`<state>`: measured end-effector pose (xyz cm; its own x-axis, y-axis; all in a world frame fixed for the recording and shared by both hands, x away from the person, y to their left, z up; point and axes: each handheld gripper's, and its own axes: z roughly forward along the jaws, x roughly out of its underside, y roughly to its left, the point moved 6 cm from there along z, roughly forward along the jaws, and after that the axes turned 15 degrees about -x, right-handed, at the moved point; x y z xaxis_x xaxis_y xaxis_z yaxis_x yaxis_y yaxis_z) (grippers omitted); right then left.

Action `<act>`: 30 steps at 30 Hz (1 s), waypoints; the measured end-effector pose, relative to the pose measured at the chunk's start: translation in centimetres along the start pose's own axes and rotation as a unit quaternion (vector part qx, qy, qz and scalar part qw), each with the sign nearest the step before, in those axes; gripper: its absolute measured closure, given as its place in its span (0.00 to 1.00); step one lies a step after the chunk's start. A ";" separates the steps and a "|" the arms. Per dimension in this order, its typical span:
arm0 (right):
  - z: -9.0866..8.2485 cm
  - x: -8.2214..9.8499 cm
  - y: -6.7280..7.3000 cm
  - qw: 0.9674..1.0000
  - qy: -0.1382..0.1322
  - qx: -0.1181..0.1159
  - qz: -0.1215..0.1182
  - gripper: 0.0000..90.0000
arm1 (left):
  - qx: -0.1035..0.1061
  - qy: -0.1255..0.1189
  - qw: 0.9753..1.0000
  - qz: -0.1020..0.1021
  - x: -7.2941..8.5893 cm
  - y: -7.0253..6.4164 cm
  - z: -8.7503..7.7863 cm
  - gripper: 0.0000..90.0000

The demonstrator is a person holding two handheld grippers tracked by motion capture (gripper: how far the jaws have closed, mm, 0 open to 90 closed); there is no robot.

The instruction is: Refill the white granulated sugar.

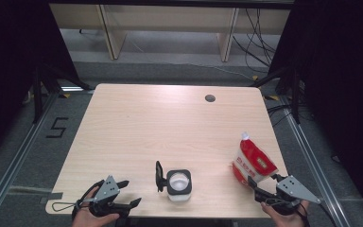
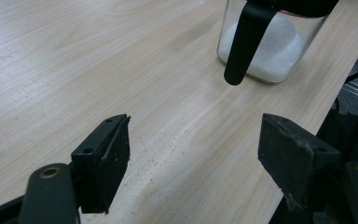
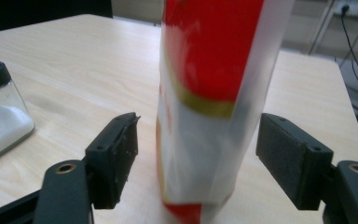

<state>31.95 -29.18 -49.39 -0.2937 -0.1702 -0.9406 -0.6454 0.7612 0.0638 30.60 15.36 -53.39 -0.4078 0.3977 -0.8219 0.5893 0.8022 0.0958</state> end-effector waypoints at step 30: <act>-1.5 2.7 3.0 0.996 0.085 0.009 0.013 0.24 | 0.015 0.000 1.000 -0.012 -0.4 0.0 0.3 0.23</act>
<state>28.16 -28.26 -51.19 -0.4258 -0.2529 -0.8687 -0.6242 0.7771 0.0797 30.99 15.05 -53.26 -0.4226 0.3788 -0.8234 0.5997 0.7980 0.0594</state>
